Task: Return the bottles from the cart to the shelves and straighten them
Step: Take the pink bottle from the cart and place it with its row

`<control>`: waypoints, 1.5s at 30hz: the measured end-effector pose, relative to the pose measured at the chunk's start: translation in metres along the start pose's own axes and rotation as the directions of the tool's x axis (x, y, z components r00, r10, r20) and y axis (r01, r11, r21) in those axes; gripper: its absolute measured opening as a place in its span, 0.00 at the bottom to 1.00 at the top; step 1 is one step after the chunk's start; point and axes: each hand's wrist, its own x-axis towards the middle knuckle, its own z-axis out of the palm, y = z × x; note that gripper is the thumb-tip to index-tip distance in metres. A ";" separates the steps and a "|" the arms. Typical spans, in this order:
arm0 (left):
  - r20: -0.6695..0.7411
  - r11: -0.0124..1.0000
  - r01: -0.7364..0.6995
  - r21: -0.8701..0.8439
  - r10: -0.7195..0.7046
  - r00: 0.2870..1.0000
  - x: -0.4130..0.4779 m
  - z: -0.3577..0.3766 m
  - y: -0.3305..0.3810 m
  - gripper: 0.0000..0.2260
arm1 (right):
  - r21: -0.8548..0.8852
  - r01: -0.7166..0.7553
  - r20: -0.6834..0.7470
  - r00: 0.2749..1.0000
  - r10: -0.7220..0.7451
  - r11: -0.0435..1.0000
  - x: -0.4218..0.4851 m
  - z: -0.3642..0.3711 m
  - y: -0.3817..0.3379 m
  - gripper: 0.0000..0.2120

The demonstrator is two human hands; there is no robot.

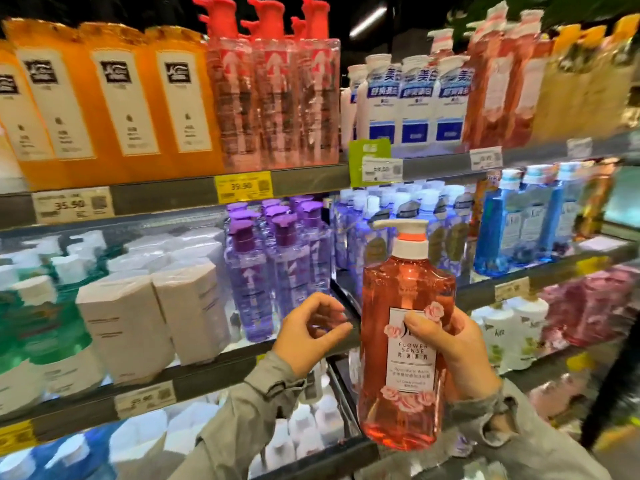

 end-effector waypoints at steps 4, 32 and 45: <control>0.064 1.000 -0.018 -0.021 0.020 0.998 0.022 0.028 0.003 0.11 | -0.025 0.030 -0.094 0.995 -0.032 0.999 0.006 -0.026 -0.008 0.34; 0.260 0.967 -0.085 -0.239 0.148 0.954 0.257 0.178 -0.022 0.10 | -0.181 0.214 -0.321 0.910 -0.263 0.960 0.180 -0.186 -0.057 0.32; 0.135 0.986 -0.116 -0.123 0.133 0.982 0.302 0.259 -0.001 0.08 | -0.164 0.139 -0.169 0.971 -0.166 0.977 0.243 -0.293 -0.113 0.42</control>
